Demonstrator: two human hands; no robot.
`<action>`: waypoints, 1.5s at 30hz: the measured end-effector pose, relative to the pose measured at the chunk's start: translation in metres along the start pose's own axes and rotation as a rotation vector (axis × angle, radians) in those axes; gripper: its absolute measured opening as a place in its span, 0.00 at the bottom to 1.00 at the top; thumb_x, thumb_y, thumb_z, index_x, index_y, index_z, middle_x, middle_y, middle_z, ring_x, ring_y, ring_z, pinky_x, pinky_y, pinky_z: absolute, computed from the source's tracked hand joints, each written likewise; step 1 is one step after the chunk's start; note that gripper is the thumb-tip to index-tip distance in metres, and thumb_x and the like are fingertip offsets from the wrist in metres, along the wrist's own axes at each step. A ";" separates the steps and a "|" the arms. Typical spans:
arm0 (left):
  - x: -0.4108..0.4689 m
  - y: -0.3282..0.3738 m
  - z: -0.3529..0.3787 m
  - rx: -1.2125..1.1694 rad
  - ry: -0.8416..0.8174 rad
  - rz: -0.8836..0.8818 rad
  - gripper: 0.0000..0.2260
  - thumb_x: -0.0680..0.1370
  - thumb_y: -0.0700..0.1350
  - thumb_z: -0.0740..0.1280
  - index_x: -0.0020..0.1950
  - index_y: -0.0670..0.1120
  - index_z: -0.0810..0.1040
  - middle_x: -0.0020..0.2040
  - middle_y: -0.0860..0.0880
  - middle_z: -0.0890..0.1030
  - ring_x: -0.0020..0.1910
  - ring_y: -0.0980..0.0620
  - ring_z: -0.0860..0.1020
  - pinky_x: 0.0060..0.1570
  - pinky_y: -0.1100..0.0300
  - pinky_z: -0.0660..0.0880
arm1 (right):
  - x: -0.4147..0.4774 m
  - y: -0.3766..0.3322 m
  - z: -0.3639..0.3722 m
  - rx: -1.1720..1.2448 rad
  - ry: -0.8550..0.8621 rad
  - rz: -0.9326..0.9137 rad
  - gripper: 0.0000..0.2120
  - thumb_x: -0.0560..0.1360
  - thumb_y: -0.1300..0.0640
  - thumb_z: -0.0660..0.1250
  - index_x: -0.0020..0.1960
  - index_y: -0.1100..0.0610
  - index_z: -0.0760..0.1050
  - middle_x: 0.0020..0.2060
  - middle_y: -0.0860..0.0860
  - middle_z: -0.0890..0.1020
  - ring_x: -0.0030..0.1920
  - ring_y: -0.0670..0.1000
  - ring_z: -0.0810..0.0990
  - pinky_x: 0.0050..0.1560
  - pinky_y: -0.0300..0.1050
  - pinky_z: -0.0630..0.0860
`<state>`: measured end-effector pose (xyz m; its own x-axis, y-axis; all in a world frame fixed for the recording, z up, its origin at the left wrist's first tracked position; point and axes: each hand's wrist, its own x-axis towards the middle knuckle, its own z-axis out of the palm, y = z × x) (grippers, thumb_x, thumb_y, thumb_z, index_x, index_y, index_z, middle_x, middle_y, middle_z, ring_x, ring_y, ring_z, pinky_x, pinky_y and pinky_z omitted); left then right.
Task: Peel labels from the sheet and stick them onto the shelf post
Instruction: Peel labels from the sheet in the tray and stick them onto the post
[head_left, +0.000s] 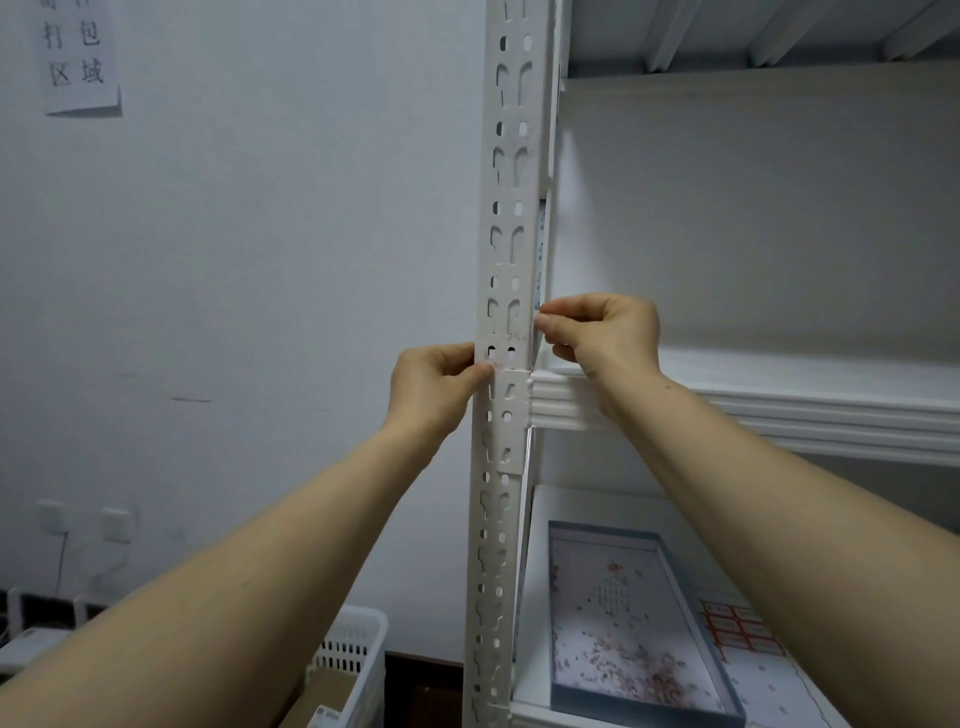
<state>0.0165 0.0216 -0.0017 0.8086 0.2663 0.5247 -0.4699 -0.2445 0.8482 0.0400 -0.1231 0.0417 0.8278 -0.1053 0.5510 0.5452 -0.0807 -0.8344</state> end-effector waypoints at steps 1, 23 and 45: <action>0.001 -0.001 0.001 -0.015 0.003 -0.008 0.09 0.75 0.36 0.69 0.53 0.44 0.83 0.41 0.58 0.84 0.45 0.62 0.82 0.52 0.65 0.77 | 0.000 0.001 0.001 0.022 0.000 0.013 0.06 0.69 0.66 0.74 0.37 0.56 0.80 0.32 0.51 0.81 0.34 0.48 0.79 0.44 0.41 0.81; 0.001 0.000 0.004 -0.139 0.022 -0.098 0.09 0.74 0.36 0.70 0.52 0.43 0.83 0.44 0.51 0.85 0.48 0.52 0.83 0.56 0.55 0.78 | 0.005 0.007 0.003 0.085 -0.005 0.021 0.05 0.69 0.68 0.74 0.40 0.60 0.81 0.33 0.54 0.82 0.34 0.48 0.81 0.40 0.35 0.81; 0.014 0.024 0.004 0.723 0.062 0.118 0.19 0.72 0.53 0.72 0.41 0.36 0.82 0.32 0.40 0.79 0.34 0.41 0.77 0.33 0.54 0.72 | 0.005 0.008 0.002 0.078 -0.030 0.008 0.06 0.69 0.68 0.73 0.38 0.59 0.80 0.33 0.53 0.82 0.34 0.49 0.82 0.40 0.36 0.81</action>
<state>0.0178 0.0155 0.0262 0.7355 0.2469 0.6310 -0.1848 -0.8229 0.5373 0.0490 -0.1225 0.0377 0.8349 -0.0761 0.5451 0.5466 -0.0021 -0.8374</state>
